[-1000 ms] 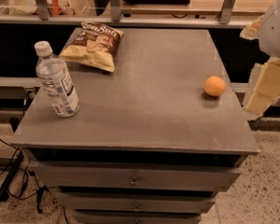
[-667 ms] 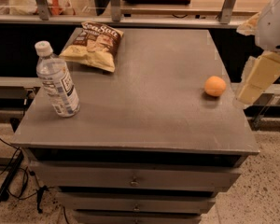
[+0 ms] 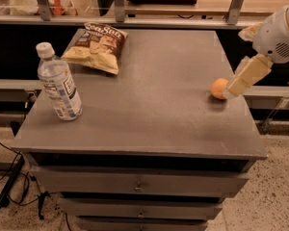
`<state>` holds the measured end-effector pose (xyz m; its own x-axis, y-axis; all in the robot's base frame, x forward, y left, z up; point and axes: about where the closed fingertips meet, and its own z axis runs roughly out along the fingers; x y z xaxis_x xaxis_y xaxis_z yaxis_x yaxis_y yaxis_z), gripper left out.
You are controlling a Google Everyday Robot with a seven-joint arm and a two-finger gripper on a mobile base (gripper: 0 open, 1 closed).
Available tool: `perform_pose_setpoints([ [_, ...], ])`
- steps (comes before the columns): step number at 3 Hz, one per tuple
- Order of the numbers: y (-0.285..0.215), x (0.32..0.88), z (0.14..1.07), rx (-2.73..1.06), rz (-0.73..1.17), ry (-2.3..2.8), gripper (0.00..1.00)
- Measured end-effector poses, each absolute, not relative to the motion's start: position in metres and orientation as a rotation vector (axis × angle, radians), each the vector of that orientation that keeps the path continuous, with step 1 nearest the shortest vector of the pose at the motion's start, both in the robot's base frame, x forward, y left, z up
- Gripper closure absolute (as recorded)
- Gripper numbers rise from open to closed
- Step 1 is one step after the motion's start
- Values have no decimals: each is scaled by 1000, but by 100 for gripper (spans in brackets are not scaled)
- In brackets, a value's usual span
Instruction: Move orange near brown chip bag
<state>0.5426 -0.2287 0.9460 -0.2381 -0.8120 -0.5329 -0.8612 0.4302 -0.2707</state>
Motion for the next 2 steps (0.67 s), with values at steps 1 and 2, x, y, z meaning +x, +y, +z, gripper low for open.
perform_pose_setpoints([
  [1,-234,564,924,-1326,128,2055,0],
  [2,-240,577,903,-1290,144,2071,0],
])
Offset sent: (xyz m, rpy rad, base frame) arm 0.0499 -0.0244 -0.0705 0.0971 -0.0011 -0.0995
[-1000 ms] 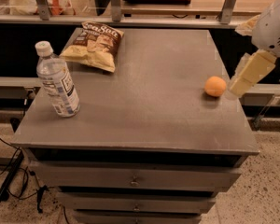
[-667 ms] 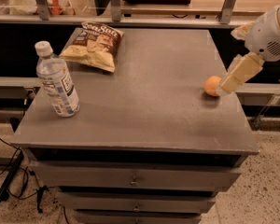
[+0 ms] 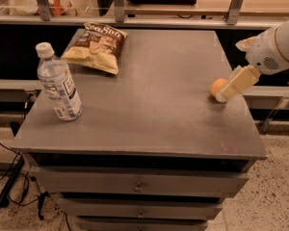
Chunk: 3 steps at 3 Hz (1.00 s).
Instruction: Move orange near brown chip bag
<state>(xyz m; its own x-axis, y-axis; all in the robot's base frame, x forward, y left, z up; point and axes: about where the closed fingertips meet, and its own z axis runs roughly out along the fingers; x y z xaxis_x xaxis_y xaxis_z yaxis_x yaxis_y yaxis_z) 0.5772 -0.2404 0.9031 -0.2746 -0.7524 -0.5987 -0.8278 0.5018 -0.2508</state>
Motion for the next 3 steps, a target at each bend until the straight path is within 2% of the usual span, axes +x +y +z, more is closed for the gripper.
perform_pose_setpoints([
  [3,-263,580,860,-1246,202,2166,0],
])
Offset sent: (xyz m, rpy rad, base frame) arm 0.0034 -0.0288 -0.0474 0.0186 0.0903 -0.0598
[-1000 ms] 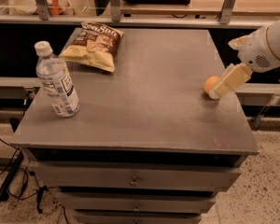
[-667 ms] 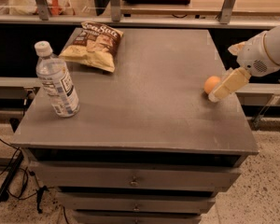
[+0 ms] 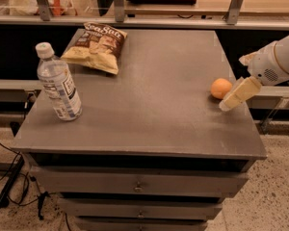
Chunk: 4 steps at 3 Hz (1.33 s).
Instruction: Move orange near brown chip bag
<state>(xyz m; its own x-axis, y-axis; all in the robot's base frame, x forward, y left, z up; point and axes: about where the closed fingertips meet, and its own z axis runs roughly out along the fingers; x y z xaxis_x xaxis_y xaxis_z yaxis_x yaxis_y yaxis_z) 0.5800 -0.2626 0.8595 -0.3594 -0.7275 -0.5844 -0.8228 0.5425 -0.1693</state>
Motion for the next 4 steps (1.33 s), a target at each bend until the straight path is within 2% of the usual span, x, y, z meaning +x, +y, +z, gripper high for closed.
perform_pose_setpoints([
  [1,-264,577,851,-1250,227,2185,18],
  [4,-247,576,842,-1307,281,2180,88],
])
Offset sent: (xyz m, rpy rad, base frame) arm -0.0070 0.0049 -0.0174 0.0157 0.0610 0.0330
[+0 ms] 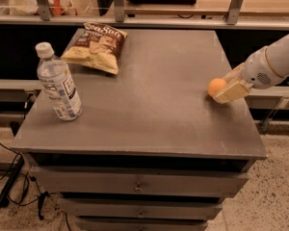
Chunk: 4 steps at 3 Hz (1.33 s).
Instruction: Move orange near brown chip bag
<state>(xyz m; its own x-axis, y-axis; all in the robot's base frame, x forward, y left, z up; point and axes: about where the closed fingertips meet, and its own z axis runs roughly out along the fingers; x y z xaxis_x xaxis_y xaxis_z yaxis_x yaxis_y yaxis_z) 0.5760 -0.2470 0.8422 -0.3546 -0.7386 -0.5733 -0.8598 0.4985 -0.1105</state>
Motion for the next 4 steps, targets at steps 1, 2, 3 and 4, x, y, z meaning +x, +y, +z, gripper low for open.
perform_pose_setpoints([
  [1,-239,579,859,-1328,268,2141,100],
  [2,-230,587,885,-1321,251,2088,100],
  [3,-230,588,888,-1319,249,2083,100],
  [4,-226,592,884,-1308,243,2079,100],
])
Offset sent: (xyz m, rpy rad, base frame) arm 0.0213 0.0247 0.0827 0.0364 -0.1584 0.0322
